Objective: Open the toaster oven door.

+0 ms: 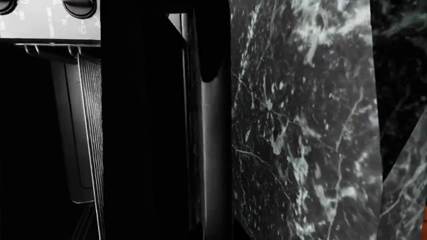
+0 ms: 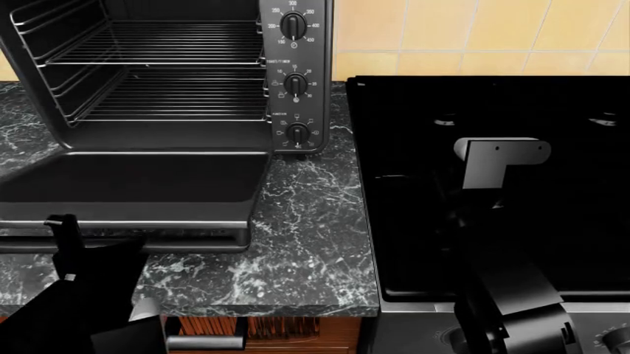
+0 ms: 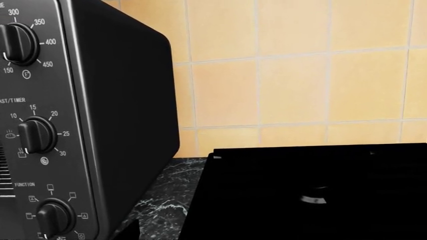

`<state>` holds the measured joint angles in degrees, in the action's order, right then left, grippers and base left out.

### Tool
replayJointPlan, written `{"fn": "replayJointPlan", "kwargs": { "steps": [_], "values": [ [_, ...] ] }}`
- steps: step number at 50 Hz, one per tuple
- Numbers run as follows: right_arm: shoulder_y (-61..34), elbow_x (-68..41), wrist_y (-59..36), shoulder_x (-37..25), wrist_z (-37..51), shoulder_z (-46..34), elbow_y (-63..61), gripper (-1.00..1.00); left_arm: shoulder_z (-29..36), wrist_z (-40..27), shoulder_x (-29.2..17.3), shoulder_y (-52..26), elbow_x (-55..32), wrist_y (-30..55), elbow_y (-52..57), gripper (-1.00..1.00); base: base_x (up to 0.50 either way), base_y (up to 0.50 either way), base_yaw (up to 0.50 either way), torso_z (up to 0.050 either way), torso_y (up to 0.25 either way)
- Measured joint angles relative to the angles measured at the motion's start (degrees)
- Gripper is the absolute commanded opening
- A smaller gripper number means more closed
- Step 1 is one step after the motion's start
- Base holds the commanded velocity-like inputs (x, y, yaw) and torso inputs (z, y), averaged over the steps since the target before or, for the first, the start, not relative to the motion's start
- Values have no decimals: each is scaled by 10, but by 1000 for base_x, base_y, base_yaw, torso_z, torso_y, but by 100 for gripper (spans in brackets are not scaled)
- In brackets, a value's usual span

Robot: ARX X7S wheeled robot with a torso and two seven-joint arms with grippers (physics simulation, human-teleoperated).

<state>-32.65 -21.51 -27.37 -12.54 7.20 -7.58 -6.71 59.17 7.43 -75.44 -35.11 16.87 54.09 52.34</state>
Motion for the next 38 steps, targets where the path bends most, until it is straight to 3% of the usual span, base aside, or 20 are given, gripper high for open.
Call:
{"fn": "replayJointPlan", "kwargs": {
  "steps": [15, 38],
  "values": [
    [4, -2, 7, -4, 3, 0, 6, 100, 29, -78, 38, 64, -5, -43, -72, -100, 0, 0, 0, 0, 1],
    [7, -6, 15, -8, 7, -3, 14, 100, 50, -183, 58, 130, 63, -66, -119, -100, 11, -3, -10, 0, 0]
  ]
}}
